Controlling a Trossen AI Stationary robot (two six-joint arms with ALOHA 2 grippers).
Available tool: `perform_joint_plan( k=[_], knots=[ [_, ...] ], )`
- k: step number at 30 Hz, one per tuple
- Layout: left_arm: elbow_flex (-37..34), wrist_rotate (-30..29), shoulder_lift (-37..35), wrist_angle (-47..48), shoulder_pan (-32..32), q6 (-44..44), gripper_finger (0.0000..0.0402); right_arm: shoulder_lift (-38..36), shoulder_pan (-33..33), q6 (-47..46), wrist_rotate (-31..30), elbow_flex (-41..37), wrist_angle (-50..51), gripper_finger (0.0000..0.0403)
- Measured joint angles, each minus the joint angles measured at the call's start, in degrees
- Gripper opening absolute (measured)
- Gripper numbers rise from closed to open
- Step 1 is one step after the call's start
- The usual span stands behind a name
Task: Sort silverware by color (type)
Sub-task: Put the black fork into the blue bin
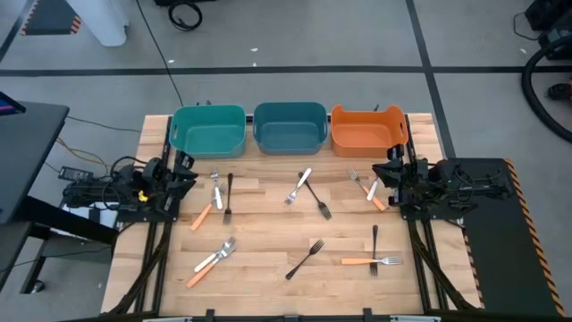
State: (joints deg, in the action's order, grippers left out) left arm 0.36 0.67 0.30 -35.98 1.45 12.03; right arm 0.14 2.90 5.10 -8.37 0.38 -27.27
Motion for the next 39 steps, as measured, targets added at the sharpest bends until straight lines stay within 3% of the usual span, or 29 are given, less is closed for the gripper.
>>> perform_joint_plan(
  k=[6,16,26,31,39],
  knots=[
    [0.0,-5.1,0.0,-0.3,0.0,6.8,0.0091,0.0,0.0,-0.3,-5.2,0.0,-0.5,0.0036],
    [0.0,-6.0,0.0,0.1,0.0,6.6,0.0091,0.0,0.0,2.3,-14.5,0.0,-0.5,0.0051],
    [0.0,-6.0,0.0,0.2,0.0,4.1,0.0091,0.1,0.0,7.7,-13.2,0.0,-0.1,0.0053],
    [0.0,-6.0,0.0,0.2,0.0,3.5,0.0091,1.3,0.0,12.6,-14.5,0.0,0.0,0.0078],
    [0.0,-6.0,0.0,1.1,0.0,3.2,0.0091,3.0,0.0,12.5,-17.1,0.0,0.1,0.0124]
  ],
)
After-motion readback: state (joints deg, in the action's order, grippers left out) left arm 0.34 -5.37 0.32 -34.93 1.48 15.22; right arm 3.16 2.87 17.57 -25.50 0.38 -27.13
